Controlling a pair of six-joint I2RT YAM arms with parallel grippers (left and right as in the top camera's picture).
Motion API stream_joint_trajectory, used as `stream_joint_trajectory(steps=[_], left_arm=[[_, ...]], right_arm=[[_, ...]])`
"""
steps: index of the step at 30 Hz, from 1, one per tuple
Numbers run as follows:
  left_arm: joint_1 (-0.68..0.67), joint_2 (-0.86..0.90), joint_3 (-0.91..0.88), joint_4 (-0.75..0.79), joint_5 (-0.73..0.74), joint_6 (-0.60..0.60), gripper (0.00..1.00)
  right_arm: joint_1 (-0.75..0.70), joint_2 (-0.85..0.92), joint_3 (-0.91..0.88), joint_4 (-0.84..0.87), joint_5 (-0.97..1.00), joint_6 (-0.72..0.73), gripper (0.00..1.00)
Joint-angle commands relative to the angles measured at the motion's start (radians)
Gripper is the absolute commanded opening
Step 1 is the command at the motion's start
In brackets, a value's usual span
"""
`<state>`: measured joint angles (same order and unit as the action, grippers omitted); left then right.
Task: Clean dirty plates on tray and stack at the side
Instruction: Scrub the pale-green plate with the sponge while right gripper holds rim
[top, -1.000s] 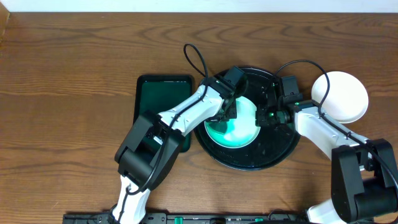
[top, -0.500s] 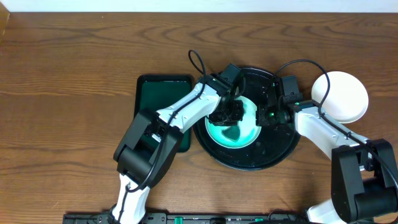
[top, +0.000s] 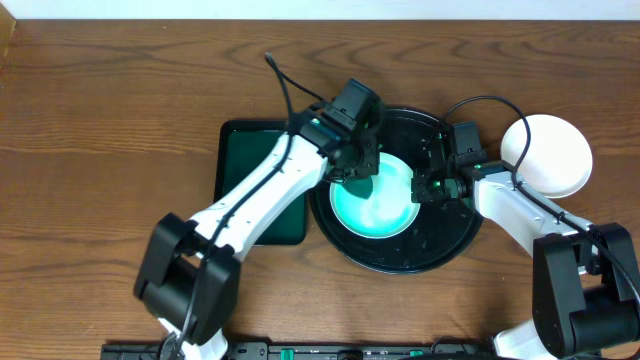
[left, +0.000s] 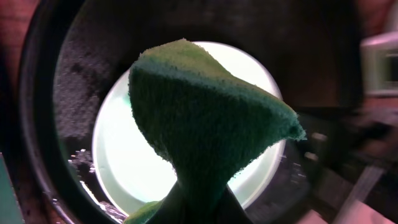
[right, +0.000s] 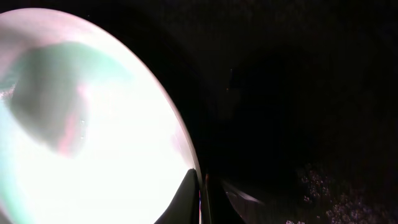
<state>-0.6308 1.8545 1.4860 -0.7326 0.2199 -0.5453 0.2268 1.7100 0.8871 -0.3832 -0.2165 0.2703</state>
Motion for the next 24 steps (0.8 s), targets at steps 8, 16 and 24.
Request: stream_joint_trajectory(steps=[8, 16, 24], left_arm=[[-0.032, 0.181, -0.010, -0.003, -0.141, -0.098, 0.07], [-0.063, 0.319, -0.010, -0.002, -0.043, -0.099, 0.07], [-0.082, 0.341, -0.009, 0.013, 0.170, -0.035, 0.07]], right_arm=[[0.024, -0.006, -0.011, 0.002, -0.020, 0.005, 0.01], [0.024, -0.006, -0.011, 0.002, -0.020, 0.005, 0.01], [0.024, -0.006, -0.011, 0.003, -0.020, 0.005, 0.01]])
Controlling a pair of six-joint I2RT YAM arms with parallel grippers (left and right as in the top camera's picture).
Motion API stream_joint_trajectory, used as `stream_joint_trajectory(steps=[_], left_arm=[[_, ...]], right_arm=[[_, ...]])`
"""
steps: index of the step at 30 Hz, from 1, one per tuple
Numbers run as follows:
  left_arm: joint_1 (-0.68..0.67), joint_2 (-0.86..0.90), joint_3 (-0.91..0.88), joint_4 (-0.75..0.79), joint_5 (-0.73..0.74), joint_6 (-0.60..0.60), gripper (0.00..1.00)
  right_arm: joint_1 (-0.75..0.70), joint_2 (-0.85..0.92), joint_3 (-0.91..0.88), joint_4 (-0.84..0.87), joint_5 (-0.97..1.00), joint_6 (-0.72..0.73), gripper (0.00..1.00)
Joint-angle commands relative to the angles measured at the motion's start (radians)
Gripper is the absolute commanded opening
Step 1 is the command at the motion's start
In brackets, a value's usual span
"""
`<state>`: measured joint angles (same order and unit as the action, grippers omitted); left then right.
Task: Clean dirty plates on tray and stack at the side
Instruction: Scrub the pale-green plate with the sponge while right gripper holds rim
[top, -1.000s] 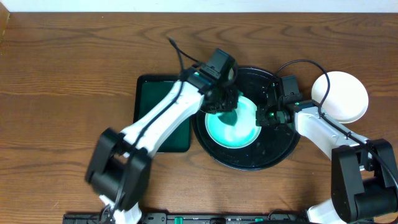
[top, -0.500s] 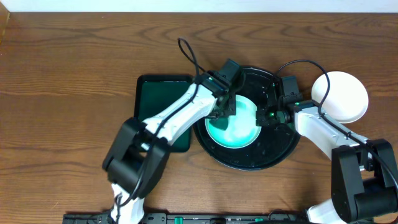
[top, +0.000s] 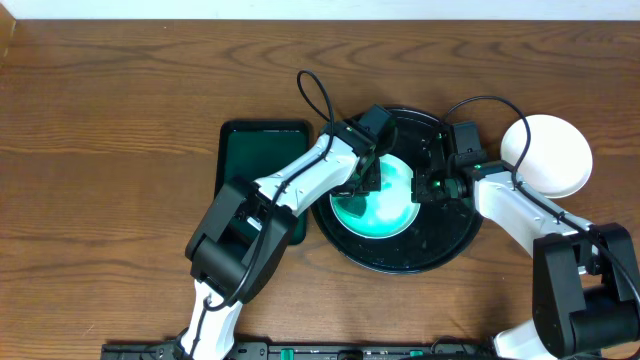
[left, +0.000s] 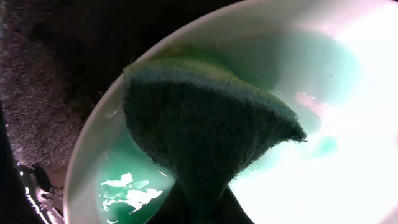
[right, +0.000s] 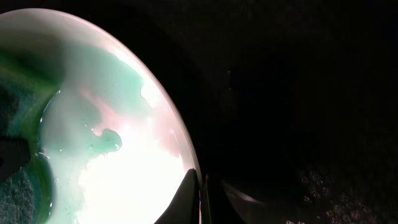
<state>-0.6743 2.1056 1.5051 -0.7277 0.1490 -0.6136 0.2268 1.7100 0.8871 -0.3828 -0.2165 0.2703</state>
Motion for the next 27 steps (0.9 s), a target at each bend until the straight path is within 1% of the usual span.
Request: stream_joint_trajectory(steps=[1, 5, 9, 13, 16, 21, 27], left_arm=[[-0.039, 0.090, -0.028, 0.012, 0.284, 0.042, 0.07], [-0.038, 0.087, -0.027, 0.013, 0.386, 0.043, 0.07], [-0.032, 0.046, -0.026, 0.011, 0.390, 0.043, 0.07], [-0.011, -0.053, -0.026, 0.011, 0.376, 0.044, 0.07], [0.002, -0.140, -0.026, 0.011, 0.323, 0.044, 0.08], [0.003, -0.259, -0.026, -0.002, 0.150, 0.043, 0.07], [0.003, -0.281, -0.029, -0.040, -0.014, 0.040, 0.07]], right_arm=[[0.024, -0.006, -0.011, 0.003, -0.020, 0.005, 0.01], [0.024, -0.006, -0.011, 0.003, -0.020, 0.005, 0.01], [0.024, -0.006, -0.011, 0.002, -0.020, 0.005, 0.01], [0.024, -0.006, -0.011, 0.003, -0.020, 0.005, 0.01], [0.024, -0.006, -0.011, 0.005, -0.020, 0.005, 0.01], [0.024, -0.006, -0.011, 0.005, -0.020, 0.005, 0.01], [0.024, -0.006, -0.011, 0.005, -0.020, 0.005, 0.01]])
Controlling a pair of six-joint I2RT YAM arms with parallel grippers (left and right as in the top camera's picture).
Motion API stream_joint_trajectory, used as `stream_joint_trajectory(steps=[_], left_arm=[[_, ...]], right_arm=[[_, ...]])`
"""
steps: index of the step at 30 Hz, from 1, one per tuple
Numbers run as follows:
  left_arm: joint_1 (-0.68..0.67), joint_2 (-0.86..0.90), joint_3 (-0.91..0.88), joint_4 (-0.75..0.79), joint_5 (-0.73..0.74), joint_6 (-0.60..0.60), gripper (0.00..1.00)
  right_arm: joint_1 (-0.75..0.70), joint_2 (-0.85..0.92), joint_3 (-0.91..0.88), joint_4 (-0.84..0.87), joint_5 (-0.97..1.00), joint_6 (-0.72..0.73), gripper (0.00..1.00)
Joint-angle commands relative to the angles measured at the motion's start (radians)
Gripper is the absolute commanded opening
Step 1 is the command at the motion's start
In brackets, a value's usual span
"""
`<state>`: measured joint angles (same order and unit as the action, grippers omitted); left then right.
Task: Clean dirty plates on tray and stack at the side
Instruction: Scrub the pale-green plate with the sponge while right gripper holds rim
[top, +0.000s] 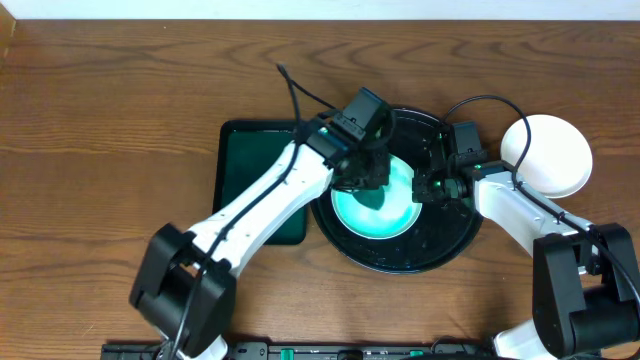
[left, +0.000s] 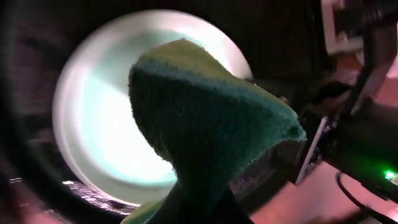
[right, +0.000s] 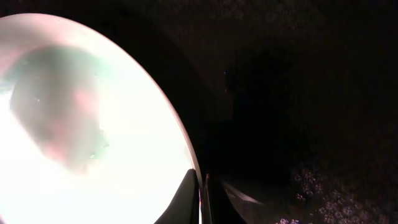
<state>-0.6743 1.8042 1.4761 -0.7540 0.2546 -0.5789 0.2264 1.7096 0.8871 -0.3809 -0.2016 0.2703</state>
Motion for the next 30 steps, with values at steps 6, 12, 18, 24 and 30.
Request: stream_joint_trajectory(steps=[6, 12, 18, 24, 30], left_arm=[[0.001, 0.083, -0.003, -0.027, -0.159, -0.026, 0.07], [-0.008, 0.171, -0.003, -0.026, -0.158, -0.037, 0.08], [-0.011, 0.240, -0.003, -0.020, -0.158, -0.037, 0.07], [-0.029, 0.309, -0.003, 0.000, -0.154, -0.048, 0.07], [-0.065, 0.384, -0.003, 0.026, -0.117, -0.051, 0.07]], right_arm=[[0.024, -0.006, -0.011, 0.003, -0.035, 0.005, 0.01], [0.024, -0.006, -0.011, 0.003, -0.035, 0.005, 0.01], [0.024, -0.006, -0.011, 0.004, -0.035, 0.005, 0.01], [0.024, -0.006, -0.011, 0.003, -0.035, 0.002, 0.01], [0.024, -0.006, -0.011, 0.004, -0.035, 0.002, 0.01]])
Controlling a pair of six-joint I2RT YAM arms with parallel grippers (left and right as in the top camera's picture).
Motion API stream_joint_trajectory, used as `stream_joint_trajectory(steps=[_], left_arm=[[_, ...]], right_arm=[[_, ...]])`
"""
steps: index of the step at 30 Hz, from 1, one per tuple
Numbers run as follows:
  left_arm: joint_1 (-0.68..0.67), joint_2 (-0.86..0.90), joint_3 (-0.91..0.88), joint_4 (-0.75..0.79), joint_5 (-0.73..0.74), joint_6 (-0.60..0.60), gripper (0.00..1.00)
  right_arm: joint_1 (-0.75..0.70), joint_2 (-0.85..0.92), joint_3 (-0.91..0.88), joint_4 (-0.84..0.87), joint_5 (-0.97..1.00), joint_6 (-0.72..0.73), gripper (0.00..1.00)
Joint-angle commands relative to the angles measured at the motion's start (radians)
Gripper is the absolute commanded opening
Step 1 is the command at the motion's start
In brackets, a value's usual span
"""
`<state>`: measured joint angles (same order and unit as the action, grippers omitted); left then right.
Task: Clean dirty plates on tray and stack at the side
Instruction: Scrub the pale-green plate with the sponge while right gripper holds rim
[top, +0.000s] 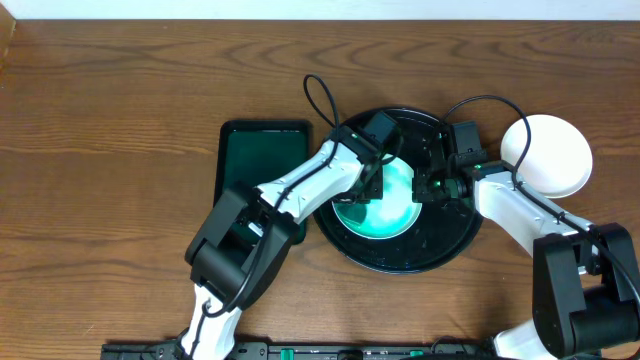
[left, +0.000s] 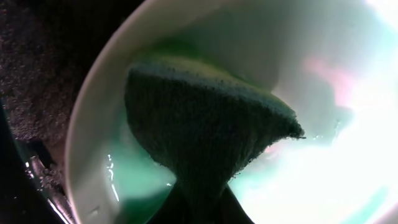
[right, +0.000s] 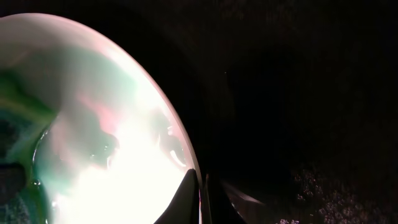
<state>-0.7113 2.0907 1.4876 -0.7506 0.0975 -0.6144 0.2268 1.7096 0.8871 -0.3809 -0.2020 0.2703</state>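
Observation:
A white plate (top: 385, 200) wet with green soapy water lies in the round black tray (top: 440, 240). My left gripper (top: 372, 178) is shut on a green sponge (left: 199, 137) that presses on the plate's (left: 93, 124) left part. My right gripper (top: 432, 187) is shut on the plate's right rim (right: 180, 149), one finger inside and one outside. A second white plate (top: 548, 152) sits on the table to the right of the tray.
A dark green rectangular tray (top: 262, 160) lies to the left of the round tray, partly under my left arm. Soap bubbles (right: 317, 186) dot the black tray floor. Cables loop above both arms.
My left gripper with the sponge was lifted above the plate; now the sponge is down on the wet plate surface. The right gripper still pinches the rim.
The sponge hung above the plate, then pressed into the green water on it, then was raised clear over it, and now rests on the plate again. My right gripper has held the plate's rim at every moment.

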Motion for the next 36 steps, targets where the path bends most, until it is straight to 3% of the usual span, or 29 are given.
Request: stream_joint_trajectory(steps=[1, 8, 14, 23, 36], left_arm=[[-0.033, 0.108, -0.014, 0.027, 0.058, -0.015, 0.07], [-0.021, 0.066, -0.007, 0.029, 0.259, 0.008, 0.07], [0.005, -0.077, -0.004, 0.034, 0.276, 0.016, 0.07], [0.014, -0.201, -0.005, 0.028, 0.059, 0.026, 0.07], [0.014, -0.047, -0.014, 0.027, -0.003, 0.003, 0.07]], right_arm=[[0.024, -0.006, -0.011, 0.004, -0.035, 0.002, 0.01], [0.024, -0.006, -0.011, 0.004, -0.035, 0.002, 0.01], [0.024, -0.006, -0.011, 0.004, -0.035, 0.002, 0.01], [0.024, -0.006, -0.011, 0.004, -0.035, 0.002, 0.01], [0.024, -0.006, -0.011, 0.004, -0.035, 0.002, 0.01]])
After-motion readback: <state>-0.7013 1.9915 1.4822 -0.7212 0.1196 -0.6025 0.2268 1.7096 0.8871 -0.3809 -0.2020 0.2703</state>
